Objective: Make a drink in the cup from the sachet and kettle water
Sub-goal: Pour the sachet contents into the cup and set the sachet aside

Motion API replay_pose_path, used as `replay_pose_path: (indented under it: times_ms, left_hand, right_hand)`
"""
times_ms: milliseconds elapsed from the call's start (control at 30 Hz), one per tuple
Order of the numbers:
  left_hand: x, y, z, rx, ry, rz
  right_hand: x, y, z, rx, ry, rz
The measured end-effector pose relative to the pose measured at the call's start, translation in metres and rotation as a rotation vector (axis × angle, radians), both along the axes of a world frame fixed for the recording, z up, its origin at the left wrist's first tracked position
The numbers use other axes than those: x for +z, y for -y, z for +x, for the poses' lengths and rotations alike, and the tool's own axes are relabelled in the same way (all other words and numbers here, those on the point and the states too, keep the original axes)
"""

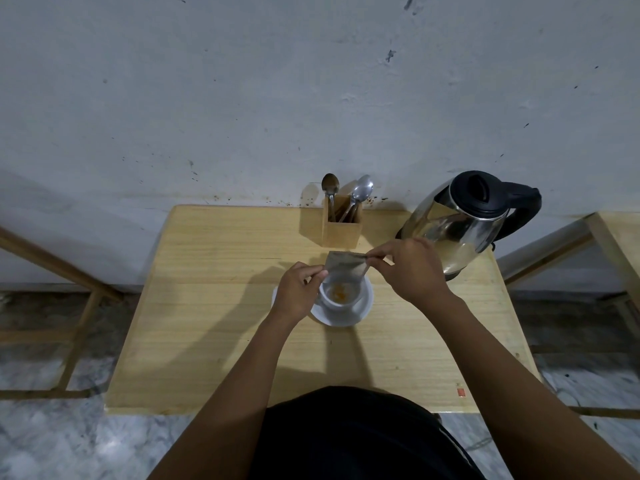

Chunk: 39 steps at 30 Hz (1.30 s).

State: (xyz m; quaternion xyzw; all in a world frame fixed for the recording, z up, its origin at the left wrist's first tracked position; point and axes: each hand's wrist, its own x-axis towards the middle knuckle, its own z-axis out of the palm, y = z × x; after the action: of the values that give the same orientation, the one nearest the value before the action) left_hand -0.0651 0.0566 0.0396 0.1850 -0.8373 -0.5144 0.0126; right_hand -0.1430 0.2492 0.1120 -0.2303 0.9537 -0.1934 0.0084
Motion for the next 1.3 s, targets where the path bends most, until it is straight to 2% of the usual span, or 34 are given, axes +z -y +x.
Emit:
replay_pose_path:
  times_ms: [400, 533, 733, 833, 933, 1033, 1100, 1200, 1300]
  left_hand:
    - [-0.001, -0.004, 0.000, 0.018, 0.002, 0.029]
    - [0.000, -0.005, 0.000, 0.011, 0.004, 0.033]
    - [0.001, -0.004, 0.001, 0.011, 0.006, 0.033]
    - [0.001, -0.005, 0.001, -0.002, -0.004, 0.045]
    - [0.002, -0.007, 0.001, 0.001, -0.011, 0.052]
    - [0.002, -0.006, 0.000, -0.001, -0.010, 0.061]
    - [0.003, -0.007, 0.001, -0.002, -0.009, 0.052]
    - [0.002, -0.006, 0.001, -0.010, -0.004, 0.038]
    - [0.002, -0.004, 0.003, -0.010, -0.004, 0.030]
  right_hand:
    - [0.003, 0.000, 0.004, -0.059, 0.082, -0.035]
    - [0.002, 0.001, 0.006, -0.081, 0.047, -0.061]
    - [0.004, -0.002, 0.008, -0.135, 0.159, -0.103]
    - [0.004, -0.005, 0.010, -0.172, 0.146, -0.117]
    - [0.001, -0.006, 0.014, -0.164, 0.193, -0.148]
    - [-0.001, -0.009, 0.015, -0.175, 0.148, -0.168]
    - [-0.003, -0.008, 0.017, -0.152, 0.201, -0.156]
    - [-0.003, -0.008, 0.018, -0.167, 0.151, -0.181]
    - [-0.005, -0.006, 0.018, -0.146, 0.204, -0.163]
